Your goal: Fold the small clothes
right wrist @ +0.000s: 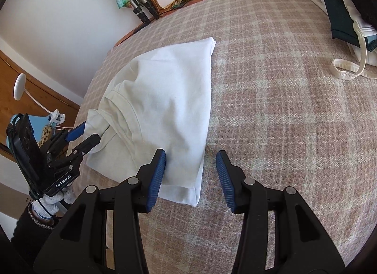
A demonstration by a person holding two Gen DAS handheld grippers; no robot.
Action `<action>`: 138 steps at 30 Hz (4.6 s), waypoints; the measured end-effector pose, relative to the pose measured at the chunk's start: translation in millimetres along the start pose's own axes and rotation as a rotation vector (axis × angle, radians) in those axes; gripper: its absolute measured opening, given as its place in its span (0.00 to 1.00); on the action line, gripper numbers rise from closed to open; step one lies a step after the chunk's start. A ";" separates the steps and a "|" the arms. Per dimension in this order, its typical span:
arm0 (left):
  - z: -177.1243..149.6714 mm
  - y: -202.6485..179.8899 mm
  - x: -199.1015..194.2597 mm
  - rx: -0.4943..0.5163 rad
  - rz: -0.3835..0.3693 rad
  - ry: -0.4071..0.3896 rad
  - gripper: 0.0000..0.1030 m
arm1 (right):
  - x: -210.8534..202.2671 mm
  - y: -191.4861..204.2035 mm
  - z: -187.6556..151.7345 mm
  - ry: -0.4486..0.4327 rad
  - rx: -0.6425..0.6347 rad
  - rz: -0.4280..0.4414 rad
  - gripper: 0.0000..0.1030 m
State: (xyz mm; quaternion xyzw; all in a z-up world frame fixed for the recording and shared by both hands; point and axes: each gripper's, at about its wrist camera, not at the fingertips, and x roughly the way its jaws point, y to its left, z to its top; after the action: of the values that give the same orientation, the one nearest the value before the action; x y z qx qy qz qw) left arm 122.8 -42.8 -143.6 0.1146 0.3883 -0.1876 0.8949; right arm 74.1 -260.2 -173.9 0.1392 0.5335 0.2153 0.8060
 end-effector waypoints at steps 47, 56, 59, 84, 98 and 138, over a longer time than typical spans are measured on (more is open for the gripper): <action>-56.5 92.1 -15.6 -0.848 -0.413 0.139 0.39 | -21.7 -16.2 -3.9 0.003 0.161 0.155 0.22; -56.5 89.7 -5.0 -0.886 -0.382 0.155 0.05 | -9.4 -10.1 -5.8 0.029 0.138 0.151 0.21; -50.9 91.3 -10.0 -0.858 -0.372 0.114 0.05 | -11.6 -3.6 -5.1 0.020 0.119 0.172 0.09; -7.8 69.1 -35.6 -0.457 -0.204 0.026 0.06 | -36.5 25.7 8.5 -0.090 -0.059 0.022 0.21; -42.0 35.9 -33.7 -0.311 -0.222 0.144 0.07 | -27.0 36.3 -16.0 0.011 -0.209 0.015 0.21; -31.3 63.7 7.3 -0.791 -0.441 0.181 0.13 | 61.1 -10.2 80.1 0.001 0.151 0.304 0.26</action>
State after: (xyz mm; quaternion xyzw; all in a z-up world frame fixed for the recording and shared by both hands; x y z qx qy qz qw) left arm 134.0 23.9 -166.2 -0.3050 0.5217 -0.2001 0.7712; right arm 170.4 -238.3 -196.1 0.2784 0.5213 0.2940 0.7512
